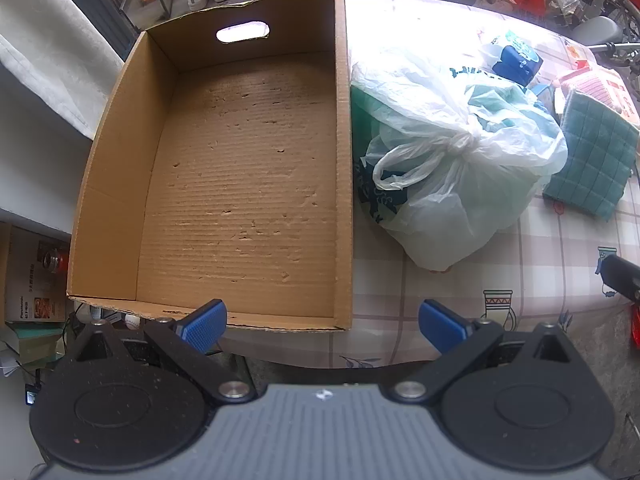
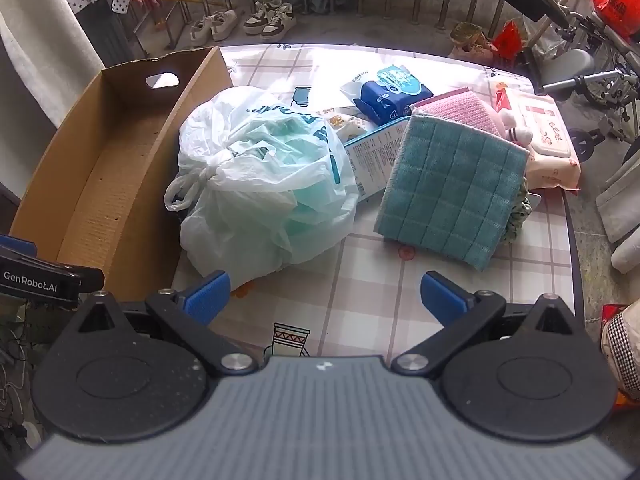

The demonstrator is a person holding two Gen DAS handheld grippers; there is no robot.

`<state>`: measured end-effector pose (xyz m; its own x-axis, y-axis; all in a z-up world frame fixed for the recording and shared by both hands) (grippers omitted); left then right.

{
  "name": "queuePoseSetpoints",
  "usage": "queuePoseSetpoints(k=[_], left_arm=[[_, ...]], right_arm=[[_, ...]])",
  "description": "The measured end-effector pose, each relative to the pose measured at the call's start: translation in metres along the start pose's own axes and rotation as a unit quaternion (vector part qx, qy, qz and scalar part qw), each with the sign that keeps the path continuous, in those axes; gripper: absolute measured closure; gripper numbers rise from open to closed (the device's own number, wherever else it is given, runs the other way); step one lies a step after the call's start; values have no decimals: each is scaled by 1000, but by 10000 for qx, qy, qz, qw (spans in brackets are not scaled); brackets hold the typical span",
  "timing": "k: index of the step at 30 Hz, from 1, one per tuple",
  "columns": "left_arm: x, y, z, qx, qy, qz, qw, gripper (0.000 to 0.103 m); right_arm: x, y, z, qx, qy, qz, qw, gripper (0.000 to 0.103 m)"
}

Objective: Organize soft objects

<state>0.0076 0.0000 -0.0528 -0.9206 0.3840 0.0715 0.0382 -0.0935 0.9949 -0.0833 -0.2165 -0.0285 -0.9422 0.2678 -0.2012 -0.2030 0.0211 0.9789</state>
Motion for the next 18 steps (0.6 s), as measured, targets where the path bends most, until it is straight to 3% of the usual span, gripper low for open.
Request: queuePoseSetpoints(k=[18], left_arm=[[-2,0,-2,-3,-37,-6,10000,1]], right_arm=[[-2,-2,1,-23,37,44,10000,1]])
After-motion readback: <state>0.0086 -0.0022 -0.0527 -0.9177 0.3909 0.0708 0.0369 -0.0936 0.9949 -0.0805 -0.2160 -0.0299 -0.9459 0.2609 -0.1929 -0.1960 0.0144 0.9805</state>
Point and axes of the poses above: each gripper's, at about its wrist camera, not at the fingertips, and y roughly against the way its jaws point, z to its left, x to its underside, the point moved 5 cm from there along -y, roughly the way its jaws point, and after that the axes turned 15 degrees about z, right-handed, at the moved point
